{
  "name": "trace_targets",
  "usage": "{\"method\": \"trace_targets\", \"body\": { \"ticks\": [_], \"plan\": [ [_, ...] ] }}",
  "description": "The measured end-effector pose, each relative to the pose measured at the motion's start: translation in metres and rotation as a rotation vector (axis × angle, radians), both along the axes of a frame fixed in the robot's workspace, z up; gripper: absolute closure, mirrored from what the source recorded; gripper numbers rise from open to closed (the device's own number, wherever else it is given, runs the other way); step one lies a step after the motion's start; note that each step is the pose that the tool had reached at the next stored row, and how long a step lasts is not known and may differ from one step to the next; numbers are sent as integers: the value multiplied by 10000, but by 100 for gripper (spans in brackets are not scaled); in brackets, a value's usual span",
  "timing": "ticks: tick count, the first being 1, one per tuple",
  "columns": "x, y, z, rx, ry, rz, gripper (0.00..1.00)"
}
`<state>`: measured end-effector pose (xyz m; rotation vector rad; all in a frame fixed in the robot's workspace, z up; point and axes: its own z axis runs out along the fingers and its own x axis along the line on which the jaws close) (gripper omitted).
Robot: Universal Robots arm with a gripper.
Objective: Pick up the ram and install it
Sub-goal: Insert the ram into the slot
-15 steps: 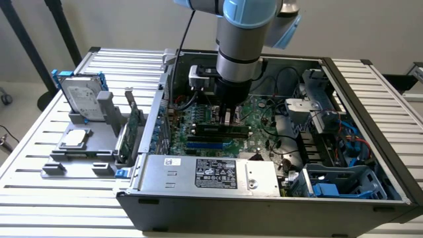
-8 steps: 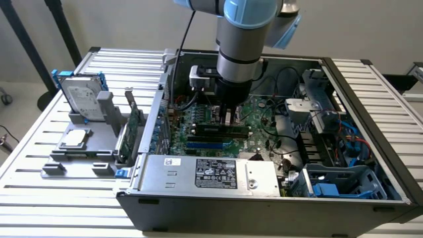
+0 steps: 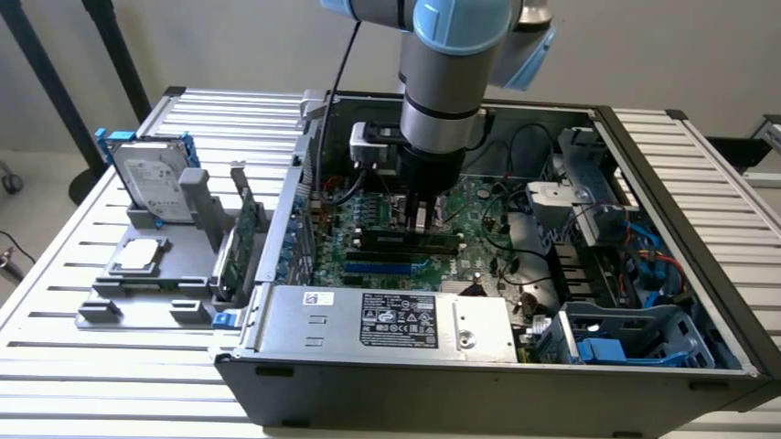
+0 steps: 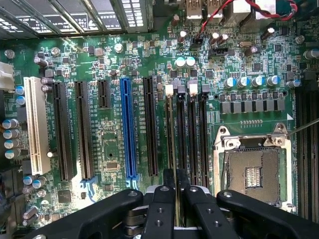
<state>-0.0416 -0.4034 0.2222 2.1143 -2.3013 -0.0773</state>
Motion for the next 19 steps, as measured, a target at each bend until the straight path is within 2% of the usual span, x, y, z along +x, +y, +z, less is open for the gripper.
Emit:
{"method": "trace_targets", "body": {
  "ticks": [19],
  "plan": [
    [-2,13,-32,0,-7,1,86]
  ]
}}
